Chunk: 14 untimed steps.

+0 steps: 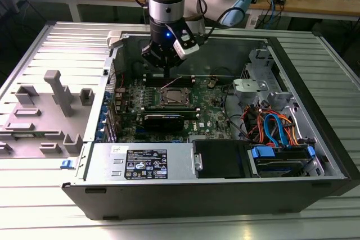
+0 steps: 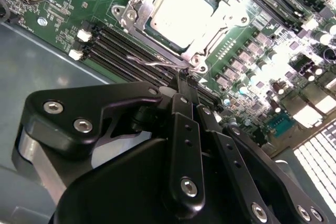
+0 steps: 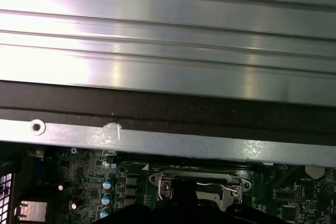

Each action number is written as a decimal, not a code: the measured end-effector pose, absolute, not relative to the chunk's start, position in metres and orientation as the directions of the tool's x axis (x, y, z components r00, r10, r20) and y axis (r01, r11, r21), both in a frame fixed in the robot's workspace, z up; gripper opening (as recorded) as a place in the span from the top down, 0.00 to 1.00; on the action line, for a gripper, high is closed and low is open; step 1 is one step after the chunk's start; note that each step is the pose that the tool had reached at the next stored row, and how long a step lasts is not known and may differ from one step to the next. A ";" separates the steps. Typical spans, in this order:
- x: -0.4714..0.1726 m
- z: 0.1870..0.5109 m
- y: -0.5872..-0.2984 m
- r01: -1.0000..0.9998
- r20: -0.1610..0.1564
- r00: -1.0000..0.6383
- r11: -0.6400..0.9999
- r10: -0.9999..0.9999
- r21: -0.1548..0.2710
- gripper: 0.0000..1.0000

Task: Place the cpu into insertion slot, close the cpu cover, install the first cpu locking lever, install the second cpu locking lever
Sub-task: 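Install the first cpu locking lever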

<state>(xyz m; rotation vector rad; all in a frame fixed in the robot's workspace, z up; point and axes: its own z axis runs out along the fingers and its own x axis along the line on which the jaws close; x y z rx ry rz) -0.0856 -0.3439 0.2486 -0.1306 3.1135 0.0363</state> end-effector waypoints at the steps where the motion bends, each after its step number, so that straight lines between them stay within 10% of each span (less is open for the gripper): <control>1: -0.085 0.248 -0.344 -0.084 -0.026 -0.996 0.996 -0.083 0.022 0.89; 14: -0.072 0.233 -0.344 -0.084 -0.027 -0.996 0.996 -0.083 0.038 0.89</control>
